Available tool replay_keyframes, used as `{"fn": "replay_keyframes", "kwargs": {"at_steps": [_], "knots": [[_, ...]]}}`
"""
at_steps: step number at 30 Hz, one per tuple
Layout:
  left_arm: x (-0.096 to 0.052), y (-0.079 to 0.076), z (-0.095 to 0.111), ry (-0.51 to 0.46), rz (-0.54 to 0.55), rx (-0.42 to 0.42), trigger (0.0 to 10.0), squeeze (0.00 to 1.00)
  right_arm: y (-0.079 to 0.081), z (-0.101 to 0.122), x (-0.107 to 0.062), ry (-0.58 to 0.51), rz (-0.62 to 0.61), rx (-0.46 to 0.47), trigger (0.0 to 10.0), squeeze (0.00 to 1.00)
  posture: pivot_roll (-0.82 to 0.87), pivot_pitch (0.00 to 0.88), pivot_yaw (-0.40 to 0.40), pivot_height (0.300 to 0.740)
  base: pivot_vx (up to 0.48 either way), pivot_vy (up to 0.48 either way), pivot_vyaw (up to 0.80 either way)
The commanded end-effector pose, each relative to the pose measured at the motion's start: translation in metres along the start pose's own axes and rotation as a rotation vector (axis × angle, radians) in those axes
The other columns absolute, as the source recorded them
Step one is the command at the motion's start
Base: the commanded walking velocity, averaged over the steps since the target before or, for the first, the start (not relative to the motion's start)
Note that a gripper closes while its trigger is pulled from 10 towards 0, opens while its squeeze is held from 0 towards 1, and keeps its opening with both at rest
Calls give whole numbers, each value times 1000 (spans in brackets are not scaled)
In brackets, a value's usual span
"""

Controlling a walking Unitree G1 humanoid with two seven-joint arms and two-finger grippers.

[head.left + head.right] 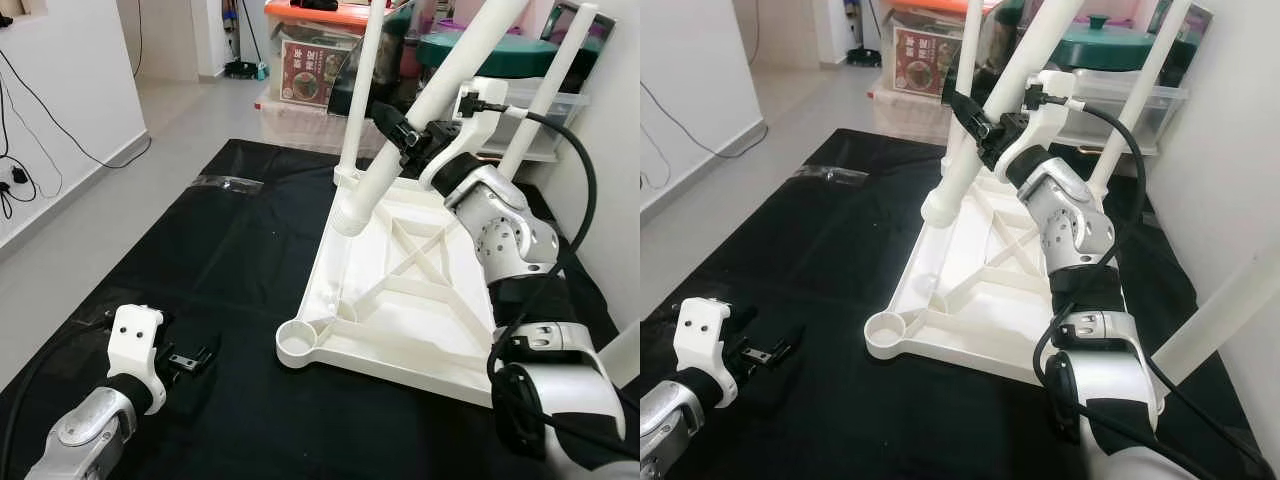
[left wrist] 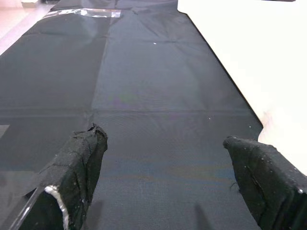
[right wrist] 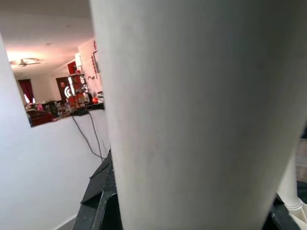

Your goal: Building children table

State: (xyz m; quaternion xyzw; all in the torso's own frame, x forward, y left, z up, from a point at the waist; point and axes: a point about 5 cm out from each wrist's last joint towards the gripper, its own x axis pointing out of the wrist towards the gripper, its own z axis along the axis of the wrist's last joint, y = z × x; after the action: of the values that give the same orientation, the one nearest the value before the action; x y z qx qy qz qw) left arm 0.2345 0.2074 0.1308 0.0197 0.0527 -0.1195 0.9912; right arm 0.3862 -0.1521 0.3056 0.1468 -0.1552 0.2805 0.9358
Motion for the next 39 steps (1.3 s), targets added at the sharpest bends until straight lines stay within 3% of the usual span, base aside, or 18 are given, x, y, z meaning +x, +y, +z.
{"fn": "replay_keyframes", "kwargs": {"at_steps": [1, 10, 19, 21, 23, 27, 29, 33, 39], "knots": [[2, -4, -1, -7, -9, 4, 10000, 0, 0, 1, 1, -13, -8, -7, 0, 0, 153, 0, -101, 740, 0, 0, 0], [7, -7, 3, -36, -8, 21, 10000, 0, 5, -8, 1, 7, -13, 2, 0, 0, 150, 0, -100, 740, 0, 0, 0], [13, -11, 13, -67, -104, 100, 10000, 0, 49, -33, 8, 61, 120, 72, 0, 0, 146, 0, -101, 740, 0, 0, 0], [14, -11, 13, -67, -105, 104, 10000, 0, 52, -34, 9, 62, 129, 81, 0, 0, 146, 0, -101, 740, 0, 0, 0], [20, -17, 16, -78, -145, 110, 10000, 0, 70, -38, 11, 66, 205, 109, 0, 0, 144, 0, -99, 740, 0, 0, 0], [23, -19, 18, -83, -164, 108, 10000, 0, 79, -40, 11, 68, 246, 117, 0, 0, 143, 0, -98, 740, 0, 0, 0], [29, -23, 23, -92, -215, 124, 10000, 0, 97, -43, 10, 71, 335, 120, 0, 0, 138, 0, -88, 740, 0, 0, 0], [35, -22, 31, -105, -247, 149, 10000, 0, 114, -46, 7, 83, 407, 131, 0, 0, 137, 0, -86, 740, 0, 0, 0], [42, -20, 39, -126, -253, 159, 10000, 0, 126, -49, 3, 93, 457, 137, 0, 0, 133, 0, -81, 740, 0, 0, 0]]}}
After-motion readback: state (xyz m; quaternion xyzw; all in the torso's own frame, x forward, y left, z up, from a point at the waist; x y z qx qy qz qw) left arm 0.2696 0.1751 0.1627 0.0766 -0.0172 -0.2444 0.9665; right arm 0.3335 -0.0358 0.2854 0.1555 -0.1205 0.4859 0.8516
